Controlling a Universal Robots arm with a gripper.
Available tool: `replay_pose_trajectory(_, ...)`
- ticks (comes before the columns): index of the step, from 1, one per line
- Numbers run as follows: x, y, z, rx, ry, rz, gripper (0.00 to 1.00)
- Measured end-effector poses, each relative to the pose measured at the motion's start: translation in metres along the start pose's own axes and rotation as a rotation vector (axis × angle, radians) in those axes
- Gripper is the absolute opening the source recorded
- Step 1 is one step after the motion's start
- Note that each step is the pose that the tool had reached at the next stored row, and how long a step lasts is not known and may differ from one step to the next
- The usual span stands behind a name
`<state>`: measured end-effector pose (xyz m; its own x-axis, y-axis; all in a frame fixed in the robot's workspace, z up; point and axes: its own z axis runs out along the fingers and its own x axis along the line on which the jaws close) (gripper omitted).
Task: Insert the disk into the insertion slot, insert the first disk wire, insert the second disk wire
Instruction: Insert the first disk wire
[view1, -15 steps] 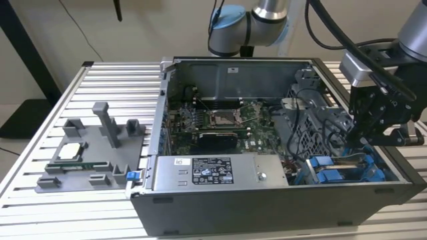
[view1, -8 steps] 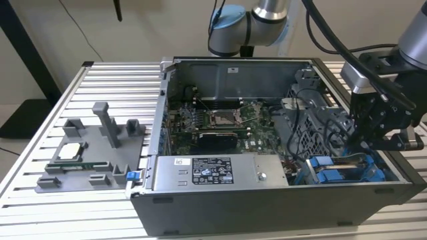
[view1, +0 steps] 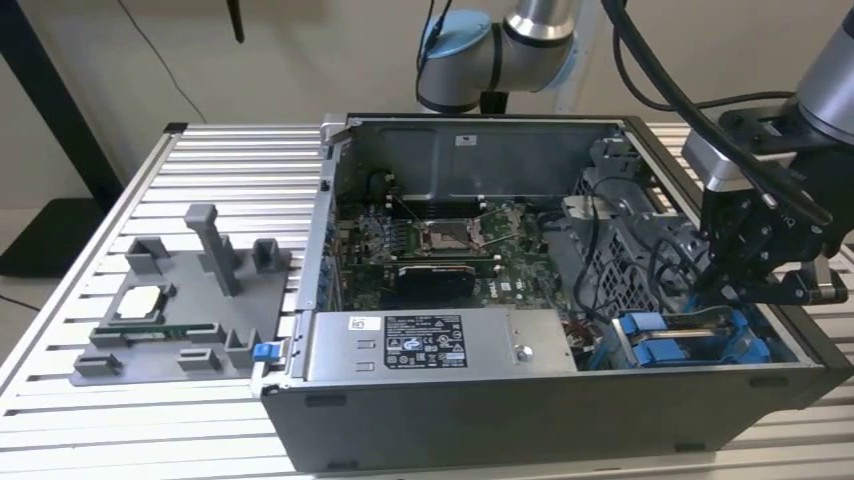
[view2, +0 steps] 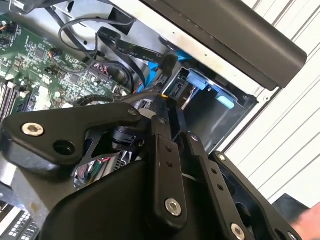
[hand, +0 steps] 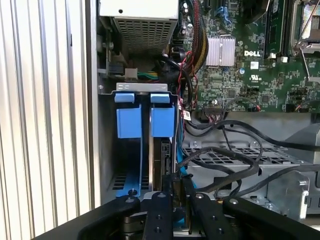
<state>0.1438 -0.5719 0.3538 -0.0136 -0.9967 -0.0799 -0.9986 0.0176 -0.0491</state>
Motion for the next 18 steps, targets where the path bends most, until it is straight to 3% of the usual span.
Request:
replay_pose_trajectory(5,0.0004,-0.0001,0.0050,-0.0005,0.0016,0.000,0.00)
replay_pose_trajectory(13,0.0009,-0.0027,0.0114,-0.0038,0.0104,0.000,0.00)
replay_pose_trajectory(18,0.0014,-0.0036,0.0125,-0.0051,0.0117,0.000,0.00)
